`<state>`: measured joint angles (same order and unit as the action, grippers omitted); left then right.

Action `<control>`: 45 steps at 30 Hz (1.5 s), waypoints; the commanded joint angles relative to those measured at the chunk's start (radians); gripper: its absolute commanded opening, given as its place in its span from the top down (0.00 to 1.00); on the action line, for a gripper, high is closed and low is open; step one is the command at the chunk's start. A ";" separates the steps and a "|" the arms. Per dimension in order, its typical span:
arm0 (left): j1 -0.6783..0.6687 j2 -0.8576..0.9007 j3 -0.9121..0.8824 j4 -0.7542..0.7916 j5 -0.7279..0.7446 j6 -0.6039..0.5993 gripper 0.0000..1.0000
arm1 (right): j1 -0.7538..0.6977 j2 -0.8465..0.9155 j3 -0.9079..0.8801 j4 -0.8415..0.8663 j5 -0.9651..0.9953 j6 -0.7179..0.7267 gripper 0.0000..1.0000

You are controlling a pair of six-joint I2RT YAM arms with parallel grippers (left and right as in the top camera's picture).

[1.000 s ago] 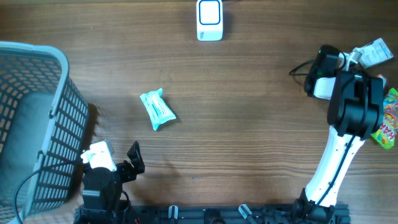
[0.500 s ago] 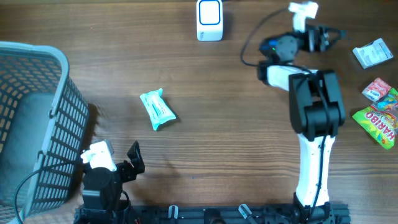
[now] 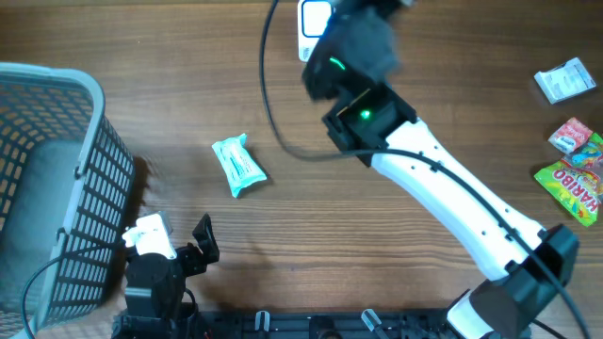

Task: Scan the item barcode
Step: 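Carry the pink box right and drop it beside the Haribo bag, then reach the right gripper to the teal wipes pack and grasp it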

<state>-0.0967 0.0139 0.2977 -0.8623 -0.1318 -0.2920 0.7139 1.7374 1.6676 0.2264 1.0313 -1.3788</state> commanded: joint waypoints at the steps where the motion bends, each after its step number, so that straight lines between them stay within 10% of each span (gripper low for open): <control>1: -0.004 -0.007 -0.004 0.005 0.008 -0.008 0.00 | -0.029 0.040 -0.014 -0.518 -0.723 0.895 0.00; 4: -0.004 -0.007 -0.004 0.005 0.008 -0.008 0.00 | -0.075 0.057 -0.027 -0.686 -1.321 1.264 0.00; 8: -0.004 -0.007 -0.004 0.005 0.008 -0.008 0.00 | -0.072 0.069 -0.027 -0.737 -1.684 1.328 0.00; 27: -0.004 -0.007 -0.004 0.005 0.008 -0.008 0.00 | -0.011 0.533 -0.086 -0.646 -1.637 1.564 0.02; 32: -0.004 -0.007 -0.004 0.005 0.008 -0.008 0.00 | 0.002 0.563 -0.090 -0.660 -1.637 1.580 0.35; 33: -0.004 -0.007 -0.004 0.005 0.008 -0.008 0.00 | -0.002 0.563 -0.090 -0.655 -1.638 1.612 0.68; 36: -0.004 -0.007 -0.004 0.005 0.008 -0.008 0.00 | -0.032 0.559 -0.089 -0.652 -1.676 1.971 0.96; 42: -0.004 -0.007 -0.004 0.005 0.008 -0.008 0.00 | -0.168 0.555 -0.082 -0.461 -2.576 2.766 0.96; 45: -0.004 -0.007 -0.004 0.005 0.008 -0.008 0.00 | -0.181 0.555 -0.082 -0.406 -2.638 3.097 0.96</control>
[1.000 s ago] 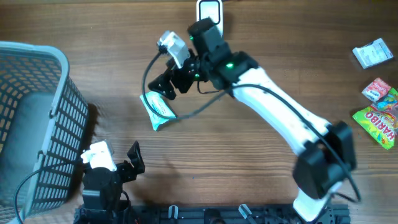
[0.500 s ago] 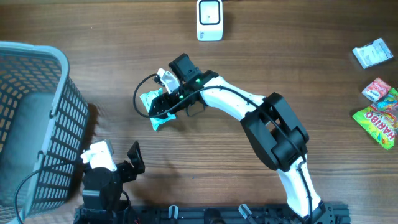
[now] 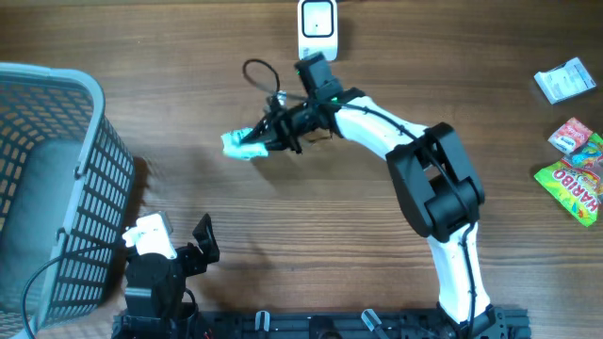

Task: Scan the item barcode
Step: 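Reach the right gripper to the teal wipes pack and grasp it, then lift the wipes pack and hold it up to the scanner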

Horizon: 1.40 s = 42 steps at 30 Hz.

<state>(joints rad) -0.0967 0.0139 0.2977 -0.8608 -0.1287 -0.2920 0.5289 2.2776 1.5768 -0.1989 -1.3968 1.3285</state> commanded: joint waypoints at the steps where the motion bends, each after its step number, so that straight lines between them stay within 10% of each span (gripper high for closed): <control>1: -0.004 -0.007 -0.004 0.003 0.005 -0.008 0.00 | 0.004 0.015 0.008 0.033 -0.200 0.536 0.96; 3: -0.004 -0.007 -0.004 0.003 0.005 -0.008 0.00 | 0.001 0.015 0.010 0.045 -0.134 0.742 0.96; 14: -0.004 -0.007 -0.004 0.003 0.005 -0.008 0.00 | -0.184 0.015 0.010 -0.525 -0.001 0.740 0.96; 29: -0.004 -0.007 -0.004 0.003 0.005 -0.008 0.00 | -0.101 -0.180 0.016 -0.270 -0.148 0.505 0.96; 31: -0.004 -0.007 -0.004 0.003 0.005 -0.008 0.00 | -0.047 -0.297 0.016 -0.174 0.047 0.488 0.96; 35: -0.004 -0.007 -0.004 0.003 0.005 -0.008 0.00 | 0.038 -0.488 0.016 -0.153 0.881 0.009 0.96; 42: -0.004 -0.007 -0.004 0.003 0.005 -0.008 0.00 | -0.015 -0.410 0.016 0.103 1.169 -0.270 0.96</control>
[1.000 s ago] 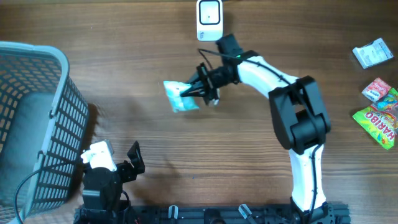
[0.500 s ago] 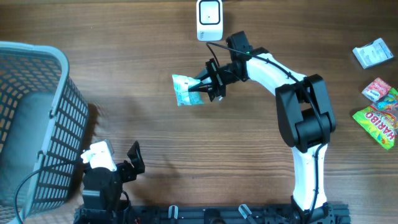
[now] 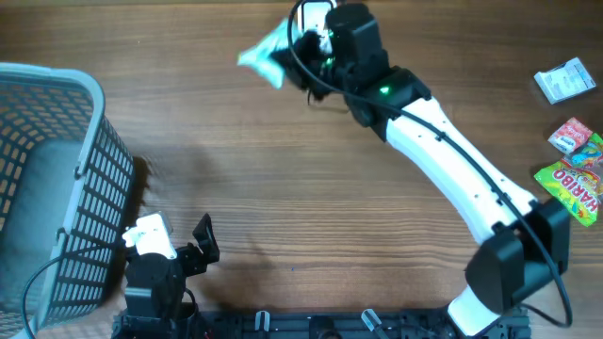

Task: Scan the item barcode
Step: 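Lift the wipes pack and hold it up to the scanner, then carry the wipes pack right and drop it by the Haribo bag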

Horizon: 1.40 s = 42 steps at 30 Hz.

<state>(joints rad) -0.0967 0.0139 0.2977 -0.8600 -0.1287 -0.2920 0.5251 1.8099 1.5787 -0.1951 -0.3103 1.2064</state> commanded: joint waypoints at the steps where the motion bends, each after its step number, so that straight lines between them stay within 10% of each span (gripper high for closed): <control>1: -0.004 -0.007 -0.004 0.002 0.005 -0.008 0.00 | -0.020 0.095 0.014 0.201 0.073 -0.158 0.96; 12: -0.004 -0.007 -0.004 0.002 0.005 -0.008 0.00 | -0.163 0.477 0.014 0.612 0.024 0.080 0.96; 22: -0.004 -0.007 -0.004 0.002 0.005 -0.008 0.00 | -0.176 0.480 0.014 0.571 -0.121 -0.041 0.96; 28: -0.004 -0.007 -0.004 0.002 0.005 -0.008 0.00 | -0.274 0.167 0.014 0.006 -0.069 -0.074 0.96; 34: -0.004 -0.007 -0.004 0.002 0.005 -0.008 0.00 | -0.521 -0.101 0.014 -0.731 0.464 -0.266 0.96; 42: -0.004 -0.007 -0.004 0.002 0.005 -0.008 0.00 | -0.824 0.011 -0.307 -0.415 0.629 -0.423 0.96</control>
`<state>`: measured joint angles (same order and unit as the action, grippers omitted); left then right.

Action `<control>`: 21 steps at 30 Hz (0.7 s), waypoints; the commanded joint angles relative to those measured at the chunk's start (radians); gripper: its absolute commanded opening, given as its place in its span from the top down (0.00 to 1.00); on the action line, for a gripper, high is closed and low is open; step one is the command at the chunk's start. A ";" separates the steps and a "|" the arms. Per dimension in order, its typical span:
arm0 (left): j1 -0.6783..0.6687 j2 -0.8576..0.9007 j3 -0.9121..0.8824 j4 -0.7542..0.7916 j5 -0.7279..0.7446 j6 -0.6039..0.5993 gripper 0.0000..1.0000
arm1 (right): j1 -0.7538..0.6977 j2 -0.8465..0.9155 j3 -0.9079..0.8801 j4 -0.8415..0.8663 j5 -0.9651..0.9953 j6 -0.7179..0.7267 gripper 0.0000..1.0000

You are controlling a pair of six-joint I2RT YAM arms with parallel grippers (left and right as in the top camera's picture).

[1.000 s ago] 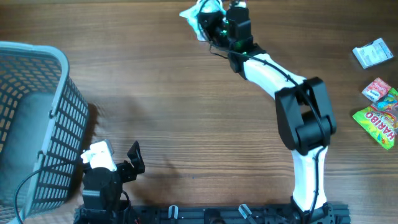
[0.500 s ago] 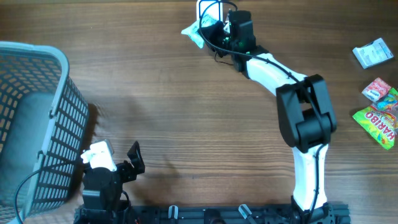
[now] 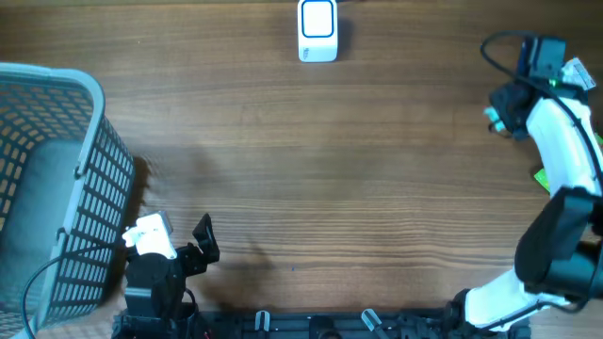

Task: Scan the item barcode
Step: 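Carry the wipes pack right and drop it by the Haribo bag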

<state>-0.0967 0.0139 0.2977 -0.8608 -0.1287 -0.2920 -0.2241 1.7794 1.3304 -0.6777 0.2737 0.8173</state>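
Observation:
The white barcode scanner (image 3: pixel 317 30) stands at the far edge of the table, in the middle. My right gripper (image 3: pixel 497 108) is at the far right of the overhead view, well away from the scanner. It is shut on the teal packet (image 3: pixel 490 117), of which only a small sliver shows at its tip. My left gripper (image 3: pixel 201 241) rests at the near left beside the basket. Its jaws are too small and dark to tell whether they are open or shut.
A grey wire basket (image 3: pixel 57 169) fills the left side. Under the right arm at the right edge lie a white packet (image 3: pixel 577 68) and a green candy bag (image 3: pixel 541 175), both mostly covered. The right arm's cable loops above its wrist.
My right gripper, holding the teal packet, has moved from just left of the scanner to the far right side of the table. The scanner is now uncovered. The left arm has not moved.
The teal packet first lay on the table with my right arm reaching over the scanner. Then the right gripper was down at the packet. Then it held the packet up beside the scanner. Now it holds it at the far right, near the other snack packets.

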 commanded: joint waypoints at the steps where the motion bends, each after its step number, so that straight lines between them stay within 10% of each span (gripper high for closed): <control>1: -0.004 -0.007 -0.004 0.003 0.005 -0.008 0.00 | -0.110 0.050 -0.063 0.089 0.044 -0.036 0.83; 2: -0.004 -0.007 -0.004 0.003 0.005 -0.008 0.00 | -0.137 0.049 -0.057 0.090 0.005 -0.062 0.45; 4: -0.004 -0.007 -0.004 0.003 0.005 -0.008 0.00 | -0.171 0.030 -0.005 0.075 -0.211 -0.227 0.00; 21: -0.004 -0.007 -0.004 0.003 0.005 -0.008 0.00 | -0.153 -1.144 0.184 -0.521 -0.523 -0.374 0.00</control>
<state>-0.0967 0.0128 0.2977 -0.8608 -0.1287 -0.2920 -0.3782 0.7269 1.5127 -1.1797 -0.2363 0.4656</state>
